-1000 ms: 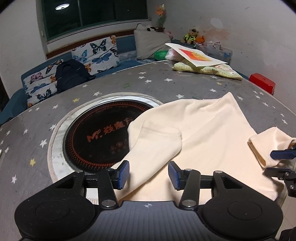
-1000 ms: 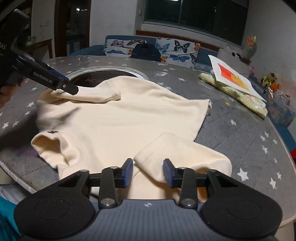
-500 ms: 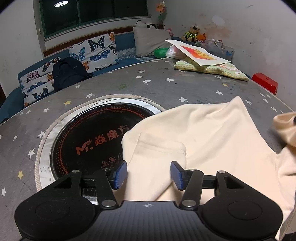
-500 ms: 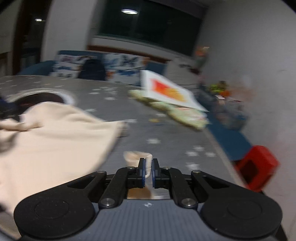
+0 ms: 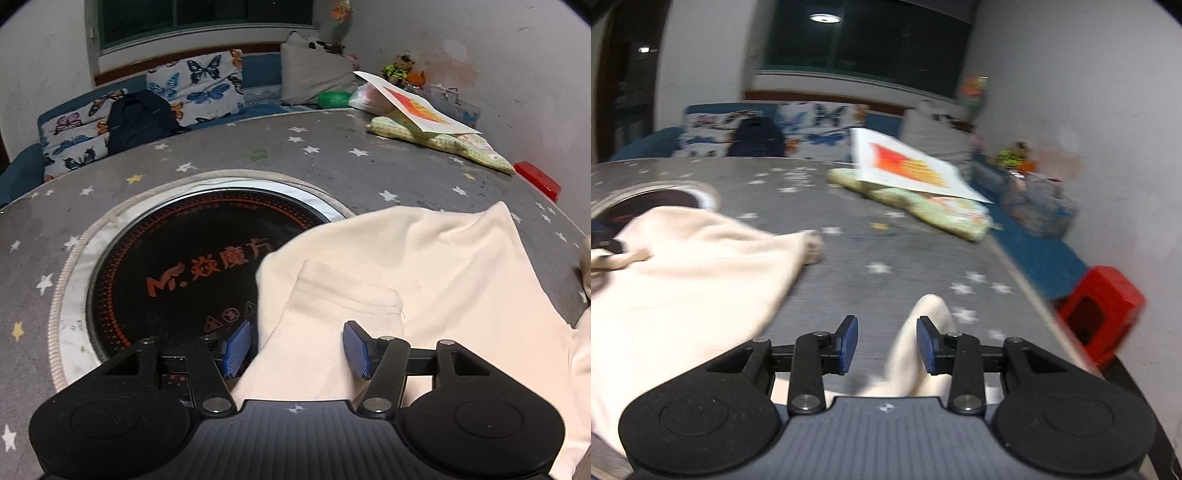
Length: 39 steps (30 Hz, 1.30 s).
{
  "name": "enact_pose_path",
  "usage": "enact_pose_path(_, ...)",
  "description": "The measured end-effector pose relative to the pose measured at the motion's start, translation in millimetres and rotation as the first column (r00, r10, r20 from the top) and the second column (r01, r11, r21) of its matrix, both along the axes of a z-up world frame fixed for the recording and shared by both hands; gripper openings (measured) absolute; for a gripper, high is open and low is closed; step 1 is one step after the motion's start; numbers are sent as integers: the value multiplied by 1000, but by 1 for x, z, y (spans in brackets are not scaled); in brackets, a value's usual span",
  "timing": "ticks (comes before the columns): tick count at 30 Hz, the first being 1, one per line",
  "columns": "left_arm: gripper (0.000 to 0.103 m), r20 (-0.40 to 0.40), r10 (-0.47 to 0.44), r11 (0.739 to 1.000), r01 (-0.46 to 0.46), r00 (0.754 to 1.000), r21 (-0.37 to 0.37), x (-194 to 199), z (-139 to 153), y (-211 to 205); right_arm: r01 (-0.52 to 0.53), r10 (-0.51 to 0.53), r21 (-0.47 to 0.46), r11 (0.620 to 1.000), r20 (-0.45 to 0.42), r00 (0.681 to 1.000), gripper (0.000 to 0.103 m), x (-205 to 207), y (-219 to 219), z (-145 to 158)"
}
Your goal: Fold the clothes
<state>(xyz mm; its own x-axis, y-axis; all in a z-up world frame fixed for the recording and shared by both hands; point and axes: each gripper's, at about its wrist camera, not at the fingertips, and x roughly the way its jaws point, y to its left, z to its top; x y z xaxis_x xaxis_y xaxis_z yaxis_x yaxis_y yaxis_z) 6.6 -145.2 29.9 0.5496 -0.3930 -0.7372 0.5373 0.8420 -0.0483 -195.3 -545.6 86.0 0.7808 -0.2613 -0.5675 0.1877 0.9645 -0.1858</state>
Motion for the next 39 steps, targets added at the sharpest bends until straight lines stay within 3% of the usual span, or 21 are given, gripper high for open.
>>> enact_pose_path(2, 57, -22, -10, 1000, 10, 1000, -14, 3, -4, 0, -46, 46, 13, 999, -6, 999, 38, 7, 13, -2)
enact_pose_path(5, 38, -21, -24, 999, 23, 1000, -34, 3, -5, 2, -109, 109, 25, 994, -9, 994, 40, 14, 33, -2)
enact_pose_path(7, 20, -21, -26, 998, 25, 999, -50, 3, -4, 4, -143, 143, 32, 989, -11, 990, 41, 17, 46, -3)
enact_pose_path(10, 14, -21, -19, 997, 18, 1000, -71, 3, -3, 8, -178, 179, 45, 983, -16, 984, 41, 20, 60, -4)
enact_pose_path(23, 18, 63, -54, 992, 61, 997, -113, -5, 14, 13, -240, 244, 84, 967, -36, 969, 42, 26, 89, -14)
enact_pose_path(26, 23, 59, -56, 992, 63, 997, -113, -1, 12, 9, -241, 246, 92, 966, -41, 968, 44, 27, 90, -17)
enact_pose_path(28, 34, 57, -45, 993, 51, 997, -103, 1, 10, 6, -239, 244, 96, 966, -41, 969, 47, 27, 90, -18)
enact_pose_path(30, 38, 60, -31, 994, 38, 998, -105, 4, 9, 4, -237, 242, 100, 966, -40, 969, 47, 27, 89, -18)
enact_pose_path(36, 38, 119, -52, 994, 62, 991, -87, 3, 11, -9, -221, 227, 121, 968, -44, 973, 47, 29, 85, -21)
enact_pose_path(39, 38, 107, -52, 996, 59, 993, -66, 6, 8, -15, -220, 226, 123, 968, -44, 973, 49, 28, 85, -22)
